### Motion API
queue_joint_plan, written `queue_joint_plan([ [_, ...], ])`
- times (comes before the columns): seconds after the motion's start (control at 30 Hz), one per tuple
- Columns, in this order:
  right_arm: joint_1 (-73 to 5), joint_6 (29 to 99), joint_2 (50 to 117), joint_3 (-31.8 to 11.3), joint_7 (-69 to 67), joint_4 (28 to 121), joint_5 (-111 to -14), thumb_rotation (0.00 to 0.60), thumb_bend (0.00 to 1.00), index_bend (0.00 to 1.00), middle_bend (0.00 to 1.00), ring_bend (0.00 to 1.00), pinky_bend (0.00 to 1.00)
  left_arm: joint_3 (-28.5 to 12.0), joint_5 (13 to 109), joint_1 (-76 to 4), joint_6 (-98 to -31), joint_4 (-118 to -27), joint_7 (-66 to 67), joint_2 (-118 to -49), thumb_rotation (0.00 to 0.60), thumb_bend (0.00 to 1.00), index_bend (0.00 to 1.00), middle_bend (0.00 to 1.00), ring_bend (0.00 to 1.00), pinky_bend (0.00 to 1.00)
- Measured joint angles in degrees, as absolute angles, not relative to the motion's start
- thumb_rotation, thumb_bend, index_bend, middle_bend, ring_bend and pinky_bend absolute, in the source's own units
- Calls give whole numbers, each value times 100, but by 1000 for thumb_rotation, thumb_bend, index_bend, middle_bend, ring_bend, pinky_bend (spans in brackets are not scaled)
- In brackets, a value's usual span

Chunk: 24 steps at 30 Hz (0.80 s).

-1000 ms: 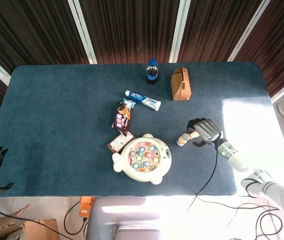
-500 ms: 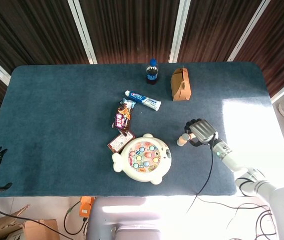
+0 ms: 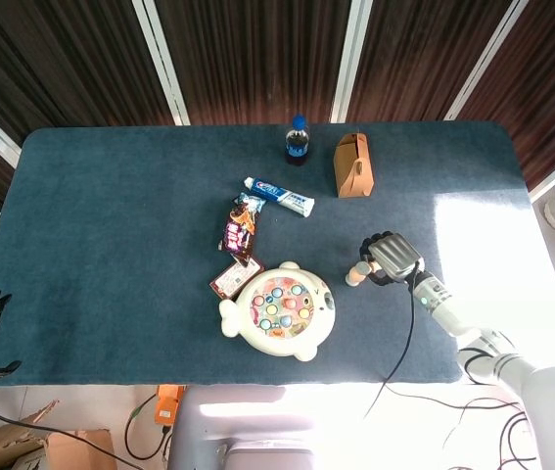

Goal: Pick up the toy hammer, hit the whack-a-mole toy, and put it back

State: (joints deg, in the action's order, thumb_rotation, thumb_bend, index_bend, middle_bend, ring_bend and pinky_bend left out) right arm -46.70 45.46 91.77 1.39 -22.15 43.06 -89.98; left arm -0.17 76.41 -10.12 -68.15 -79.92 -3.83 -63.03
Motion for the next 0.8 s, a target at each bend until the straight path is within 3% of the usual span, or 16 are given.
queue_joint_plan([
  [0.8,-4678,4361,9193,89,-2031,4378,-8832,600,306,539,354,263,306,-20,7708,-977,-6797,-7955,-451,-6279,600,86,6,0,0,79],
])
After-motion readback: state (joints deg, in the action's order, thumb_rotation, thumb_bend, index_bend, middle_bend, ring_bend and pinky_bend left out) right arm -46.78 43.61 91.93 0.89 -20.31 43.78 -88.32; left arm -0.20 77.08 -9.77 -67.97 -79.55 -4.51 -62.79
